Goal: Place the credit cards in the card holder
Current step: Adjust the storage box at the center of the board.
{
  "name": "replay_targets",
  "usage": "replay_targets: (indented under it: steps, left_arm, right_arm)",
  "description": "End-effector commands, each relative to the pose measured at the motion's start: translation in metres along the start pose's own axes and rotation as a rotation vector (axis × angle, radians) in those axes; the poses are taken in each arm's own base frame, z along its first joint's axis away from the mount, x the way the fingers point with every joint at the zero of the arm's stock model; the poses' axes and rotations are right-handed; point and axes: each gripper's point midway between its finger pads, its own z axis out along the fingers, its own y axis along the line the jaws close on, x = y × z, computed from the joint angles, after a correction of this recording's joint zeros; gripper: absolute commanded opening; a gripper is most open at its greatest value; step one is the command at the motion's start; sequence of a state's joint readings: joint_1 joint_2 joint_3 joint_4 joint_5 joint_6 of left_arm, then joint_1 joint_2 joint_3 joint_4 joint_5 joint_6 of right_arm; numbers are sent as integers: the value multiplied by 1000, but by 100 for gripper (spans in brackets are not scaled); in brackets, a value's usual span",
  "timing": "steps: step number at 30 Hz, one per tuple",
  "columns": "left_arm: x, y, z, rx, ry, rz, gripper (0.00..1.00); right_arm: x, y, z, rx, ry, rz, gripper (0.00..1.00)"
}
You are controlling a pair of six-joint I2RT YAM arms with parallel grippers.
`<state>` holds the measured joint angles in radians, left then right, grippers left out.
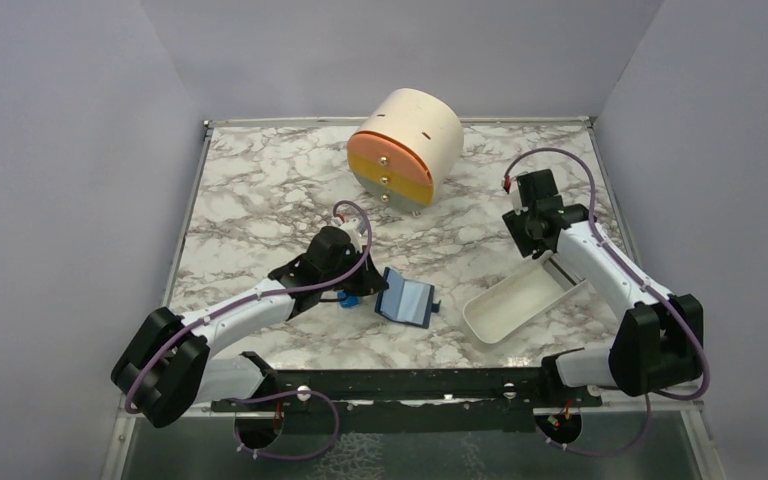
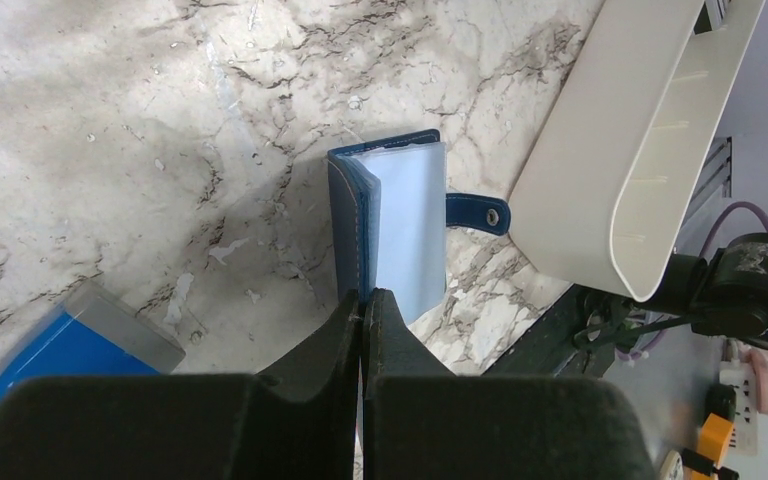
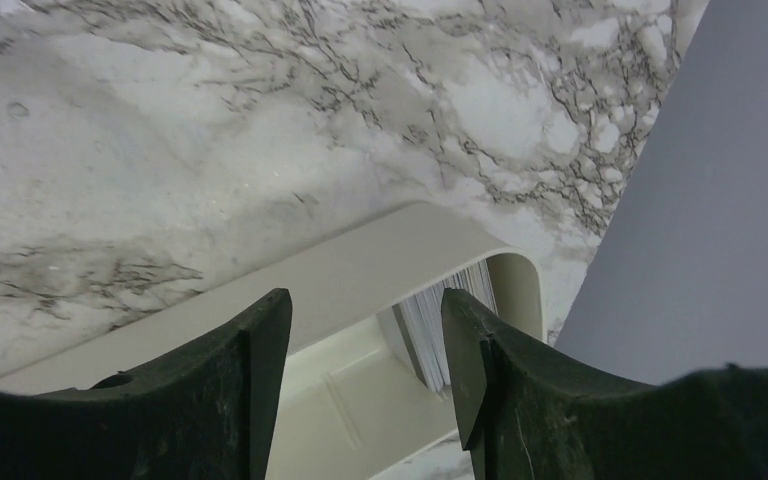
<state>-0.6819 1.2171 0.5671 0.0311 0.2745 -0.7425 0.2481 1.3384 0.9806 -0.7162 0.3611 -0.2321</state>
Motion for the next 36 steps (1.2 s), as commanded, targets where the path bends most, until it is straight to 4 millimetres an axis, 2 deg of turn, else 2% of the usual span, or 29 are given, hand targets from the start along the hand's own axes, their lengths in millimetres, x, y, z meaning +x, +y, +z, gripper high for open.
replay_targets:
  steps: [1, 4, 9, 15, 17, 20, 23, 29, 36]
  left_arm:
    - [-3, -12, -5, 52, 7, 27, 0]
    - [-1, -11, -4, 52, 12, 23, 0]
    - [-1, -11, -2, 57, 14, 20, 0]
    - [8, -7, -1, 64, 29, 20, 0]
    - [12, -4, 0, 63, 31, 11, 0]
    - [13, -4, 2, 67, 41, 5, 0]
    - [12, -6, 4, 75, 50, 6, 0]
    - [12, -4, 2, 65, 43, 9, 0]
    - [14, -8, 5, 86, 60, 1, 0]
  right_arm:
    - [19, -7, 5, -35, 63, -57, 58]
    - [20, -14, 6, -43, 29, -49, 59]
    - [36, -6, 16, -77, 43, -106, 59]
    - [36, -10, 17, -75, 51, -130, 59]
    - [29, -15, 13, -64, 30, -115, 58]
    - [7, -15, 3, -94, -43, -92, 57]
    - [3, -19, -7, -93, -58, -89, 57]
    - [27, -28, -29, -88, 35, -173, 59]
    - [56, -16, -34, -117, 20, -275, 61]
